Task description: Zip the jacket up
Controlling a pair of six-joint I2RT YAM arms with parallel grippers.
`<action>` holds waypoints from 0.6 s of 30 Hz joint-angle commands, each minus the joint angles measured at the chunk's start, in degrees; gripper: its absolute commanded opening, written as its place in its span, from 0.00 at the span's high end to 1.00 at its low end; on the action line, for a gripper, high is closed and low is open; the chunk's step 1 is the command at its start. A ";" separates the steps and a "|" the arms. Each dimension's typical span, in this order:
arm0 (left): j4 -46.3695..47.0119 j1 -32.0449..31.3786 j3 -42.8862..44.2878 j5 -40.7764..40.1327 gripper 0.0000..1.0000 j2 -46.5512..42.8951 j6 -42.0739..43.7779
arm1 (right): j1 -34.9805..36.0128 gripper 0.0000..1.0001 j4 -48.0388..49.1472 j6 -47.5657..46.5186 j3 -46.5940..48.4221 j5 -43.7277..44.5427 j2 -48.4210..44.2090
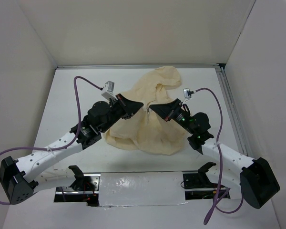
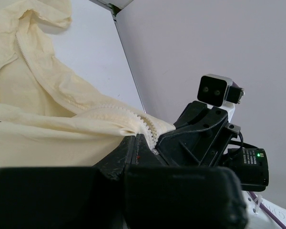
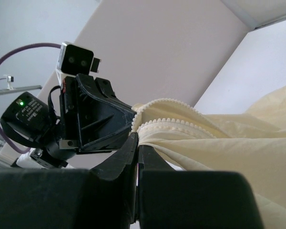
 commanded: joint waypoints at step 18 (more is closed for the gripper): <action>3.93 -0.02 -0.99 6.87 0.66 -2.43 1.39 | 0.59 1.00 5.51 1.62 1.64 -0.27 0.56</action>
